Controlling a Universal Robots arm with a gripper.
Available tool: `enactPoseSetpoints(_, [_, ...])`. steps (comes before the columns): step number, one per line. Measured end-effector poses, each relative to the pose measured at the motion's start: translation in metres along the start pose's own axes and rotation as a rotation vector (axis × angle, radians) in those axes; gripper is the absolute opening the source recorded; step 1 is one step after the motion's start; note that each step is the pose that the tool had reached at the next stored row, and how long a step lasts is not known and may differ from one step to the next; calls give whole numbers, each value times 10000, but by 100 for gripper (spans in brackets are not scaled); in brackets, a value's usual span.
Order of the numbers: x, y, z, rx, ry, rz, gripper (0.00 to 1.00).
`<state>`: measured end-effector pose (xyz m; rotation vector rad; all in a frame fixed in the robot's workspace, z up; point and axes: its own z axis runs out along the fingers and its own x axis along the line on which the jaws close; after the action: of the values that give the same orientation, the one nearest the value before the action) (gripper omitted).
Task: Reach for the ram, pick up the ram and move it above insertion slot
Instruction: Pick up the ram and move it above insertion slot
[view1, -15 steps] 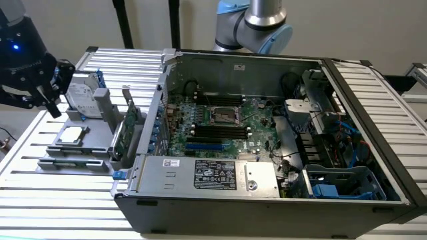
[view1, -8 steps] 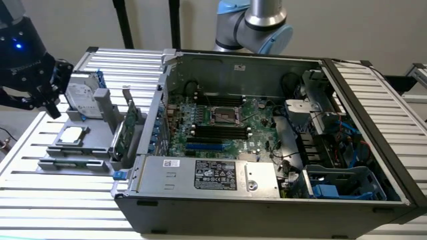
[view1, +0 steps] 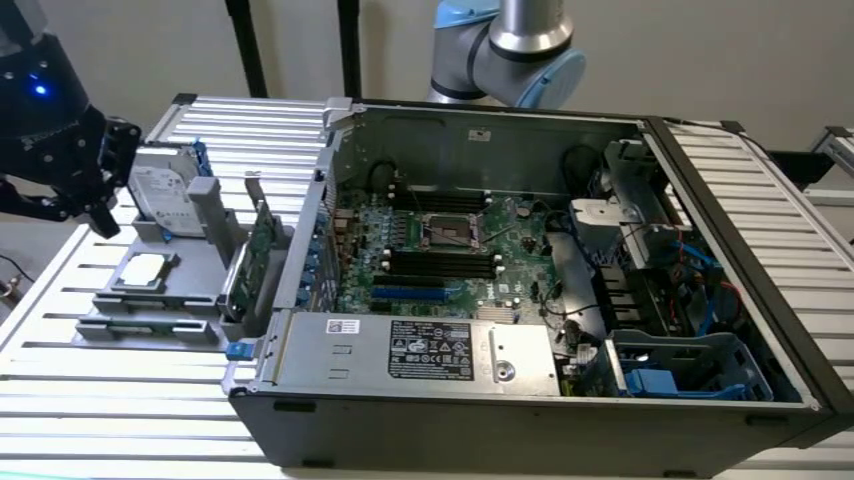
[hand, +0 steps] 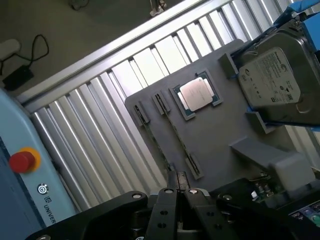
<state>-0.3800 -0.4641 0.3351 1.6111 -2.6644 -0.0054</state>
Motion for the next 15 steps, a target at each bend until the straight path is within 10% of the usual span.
enactPoseSetpoints(15, [0, 1, 9, 60, 49, -2733, 11])
